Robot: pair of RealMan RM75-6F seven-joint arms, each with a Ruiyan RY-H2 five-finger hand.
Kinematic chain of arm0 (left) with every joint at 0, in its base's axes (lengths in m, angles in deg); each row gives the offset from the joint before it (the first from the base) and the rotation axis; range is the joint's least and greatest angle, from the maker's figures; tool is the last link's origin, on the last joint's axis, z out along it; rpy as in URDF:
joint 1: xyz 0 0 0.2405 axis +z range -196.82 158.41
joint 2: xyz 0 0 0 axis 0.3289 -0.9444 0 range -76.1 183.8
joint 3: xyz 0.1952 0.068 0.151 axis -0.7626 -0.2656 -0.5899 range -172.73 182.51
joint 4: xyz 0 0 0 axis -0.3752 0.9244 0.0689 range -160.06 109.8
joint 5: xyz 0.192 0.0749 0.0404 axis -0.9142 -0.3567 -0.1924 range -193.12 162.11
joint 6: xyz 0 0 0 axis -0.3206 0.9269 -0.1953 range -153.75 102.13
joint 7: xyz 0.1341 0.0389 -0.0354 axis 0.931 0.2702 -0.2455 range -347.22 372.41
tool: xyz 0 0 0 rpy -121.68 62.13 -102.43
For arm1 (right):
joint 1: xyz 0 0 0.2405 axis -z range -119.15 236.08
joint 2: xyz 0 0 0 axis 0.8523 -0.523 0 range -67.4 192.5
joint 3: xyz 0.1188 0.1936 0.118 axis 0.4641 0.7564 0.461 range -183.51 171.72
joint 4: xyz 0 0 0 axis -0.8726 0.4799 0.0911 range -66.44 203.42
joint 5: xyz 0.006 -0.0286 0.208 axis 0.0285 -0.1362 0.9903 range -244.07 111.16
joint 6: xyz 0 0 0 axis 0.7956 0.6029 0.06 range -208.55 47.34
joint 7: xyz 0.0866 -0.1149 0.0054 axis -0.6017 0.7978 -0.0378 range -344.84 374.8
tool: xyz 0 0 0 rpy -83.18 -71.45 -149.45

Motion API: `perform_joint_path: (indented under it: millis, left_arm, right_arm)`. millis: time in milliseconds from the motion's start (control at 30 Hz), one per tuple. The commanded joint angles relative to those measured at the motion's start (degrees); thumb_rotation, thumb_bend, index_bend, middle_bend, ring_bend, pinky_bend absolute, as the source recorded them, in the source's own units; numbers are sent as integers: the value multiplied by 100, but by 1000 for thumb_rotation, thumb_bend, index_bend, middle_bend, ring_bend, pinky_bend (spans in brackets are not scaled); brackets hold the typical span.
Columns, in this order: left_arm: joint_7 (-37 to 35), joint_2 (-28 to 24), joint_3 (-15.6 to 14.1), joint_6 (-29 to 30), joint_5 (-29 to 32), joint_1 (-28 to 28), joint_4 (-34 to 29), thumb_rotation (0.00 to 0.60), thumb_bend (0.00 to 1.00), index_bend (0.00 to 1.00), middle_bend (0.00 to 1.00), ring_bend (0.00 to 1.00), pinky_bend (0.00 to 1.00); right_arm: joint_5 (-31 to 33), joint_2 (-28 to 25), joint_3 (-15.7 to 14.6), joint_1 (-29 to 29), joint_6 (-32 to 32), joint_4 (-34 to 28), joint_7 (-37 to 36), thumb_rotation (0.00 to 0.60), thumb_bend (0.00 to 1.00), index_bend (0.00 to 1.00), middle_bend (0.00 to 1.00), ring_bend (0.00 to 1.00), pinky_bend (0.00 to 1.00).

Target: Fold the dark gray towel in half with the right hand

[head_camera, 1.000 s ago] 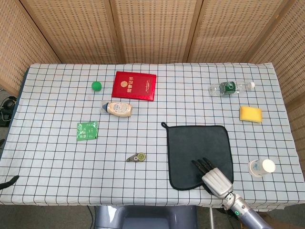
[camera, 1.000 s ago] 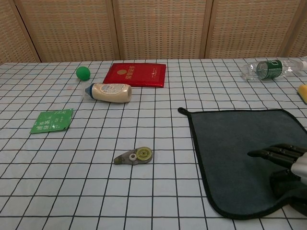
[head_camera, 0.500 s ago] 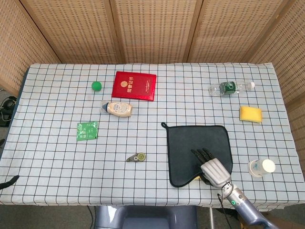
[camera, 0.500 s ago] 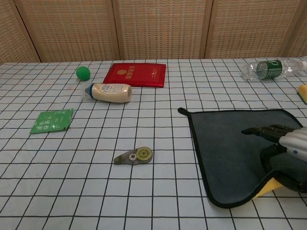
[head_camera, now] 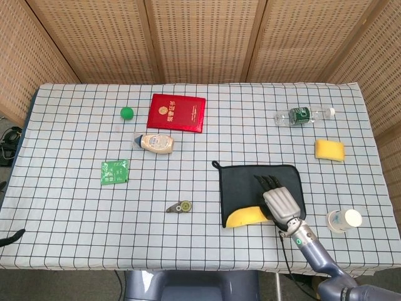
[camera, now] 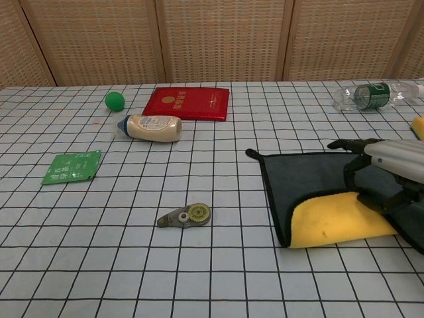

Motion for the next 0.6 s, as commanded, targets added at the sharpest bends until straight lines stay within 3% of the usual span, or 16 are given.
perform_joint_path:
  millis: [33,300,600]
  left_arm:
    - [-13,0,22,-59,61,-31,18,600,0,0,0,0,0]
    - [-2,28,60,-251,227,-119,64,600,0,0,0,0,0]
    - [42,69,108,-452,427,-219,119,600,0,0,0,0,0]
  right_arm:
    - [498,157,311,-275,264,112,388,600,683,633,0,0,0]
    - [1131,451,615,-633,498,504,835,600,684,637,0,0,0]
    - [1474,794,708,-965,602,968,1104,600,682,640,5,0,0]
